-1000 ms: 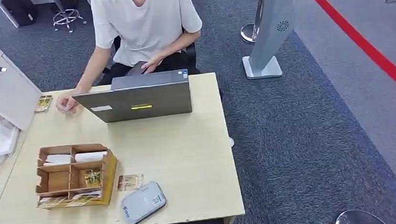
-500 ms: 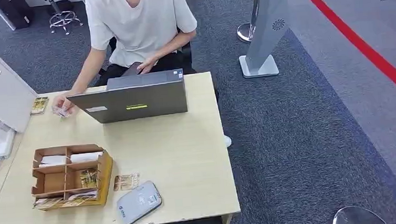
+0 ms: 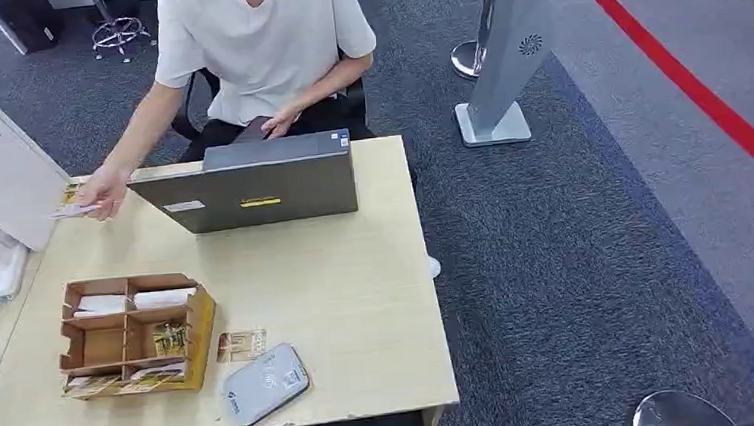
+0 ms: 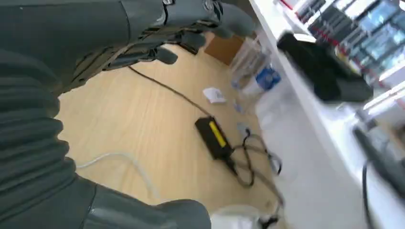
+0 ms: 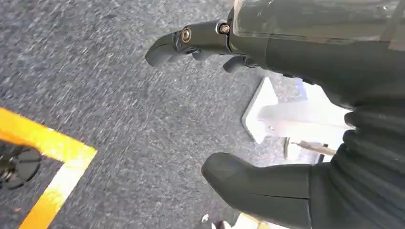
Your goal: Pass the card to the sensor for recognition and then transmit it.
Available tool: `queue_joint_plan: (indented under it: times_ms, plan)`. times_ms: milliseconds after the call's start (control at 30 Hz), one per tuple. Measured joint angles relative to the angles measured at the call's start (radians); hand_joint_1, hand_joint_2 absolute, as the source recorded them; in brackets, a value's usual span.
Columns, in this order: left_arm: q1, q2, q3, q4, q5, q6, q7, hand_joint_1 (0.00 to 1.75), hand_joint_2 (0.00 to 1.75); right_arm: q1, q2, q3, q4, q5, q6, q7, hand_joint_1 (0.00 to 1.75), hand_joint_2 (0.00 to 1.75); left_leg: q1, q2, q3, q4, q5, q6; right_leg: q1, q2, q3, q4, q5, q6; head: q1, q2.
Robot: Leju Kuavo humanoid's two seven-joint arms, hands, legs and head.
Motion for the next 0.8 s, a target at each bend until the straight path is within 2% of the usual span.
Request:
queue_joint_plan:
  times_ms: [33,67,133,233,333,400,500,600,800]
  plan:
    - [0.025,-0.037,-0.032,-0.07,-0.067,0.008,0.051,0.0,1.75,-0.004,0.0,0.0,0.0,0.0,-0.002,0.005,0.0,1.75,0.0,-0.001,-0.001,0.0,0.0,0.0,0.0,-0.001,0.002,0.0,0.001,0.0,0.006,0.0]
    - [0.047,-0.051,-0.057,-0.111,-0.119,0.016,0.056,0.0,1.75,-0.008,0.0,0.0,0.0,0.002,-0.002,0.006,0.0,1.75,0.001,0.001,-0.001,0.0,0.0,0.001,0.001,0.001,0.001,0.0,0.003,0.001,0.007,0.0]
    - [0.062,-0.071,-0.111,-0.166,-0.262,0.07,0.013,0.0,1.75,-0.007,0.0,0.0,0.0,0.014,-0.002,0.008,0.0,1.75,0.0,0.007,-0.001,0.001,0.0,0.001,0.001,0.007,-0.002,-0.001,0.005,0.001,0.006,0.0]
    - [0.061,-0.087,-0.216,-0.201,-0.486,0.136,-0.055,0.0,1.75,-0.001,0.0,0.0,0.0,0.019,0.0,0.011,0.0,1.75,0.0,0.004,-0.001,0.001,0.0,0.001,0.0,0.005,-0.002,-0.001,0.005,0.001,0.004,0.0]
    - [0.059,-0.102,-0.349,-0.219,-0.691,0.169,-0.057,0.0,1.75,-0.001,-0.001,0.001,0.001,0.02,0.006,0.014,0.0,1.75,0.0,0.004,-0.001,0.001,0.0,0.001,0.0,0.005,-0.002,-0.001,0.005,0.001,0.004,0.0]
    - [0.049,-0.114,-0.451,-0.223,-0.787,0.195,-0.044,0.0,1.75,-0.001,-0.004,0.001,0.001,0.024,0.012,0.019,0.0,1.75,0.0,0.004,-0.002,0.001,0.0,0.001,0.0,0.005,-0.001,-0.001,0.005,0.002,0.004,0.0]
    - [0.042,-0.132,-0.561,-0.226,-0.832,0.22,-0.031,0.0,1.75,0.001,-0.008,0.002,0.001,0.03,0.018,0.03,0.0,1.75,0.0,0.006,-0.001,0.001,0.0,0.002,0.0,0.006,-0.001,-0.001,0.006,0.003,0.003,0.0]
    - [0.054,-0.146,-0.652,-0.275,-0.855,0.208,-0.004,0.0,1.75,0.005,-0.01,0.001,0.001,0.019,0.022,0.046,0.0,1.75,0.0,0.005,-0.002,0.001,0.0,0.002,0.0,0.006,-0.001,-0.001,0.006,0.003,0.004,0.0]
    - [0.069,-0.153,-0.733,-0.345,-0.857,0.184,0.017,0.0,1.75,0.009,-0.011,0.001,0.001,0.017,0.024,0.05,0.0,1.75,0.0,0.005,-0.002,0.001,0.0,0.002,0.0,0.006,-0.002,-0.001,0.005,0.003,0.004,0.0]
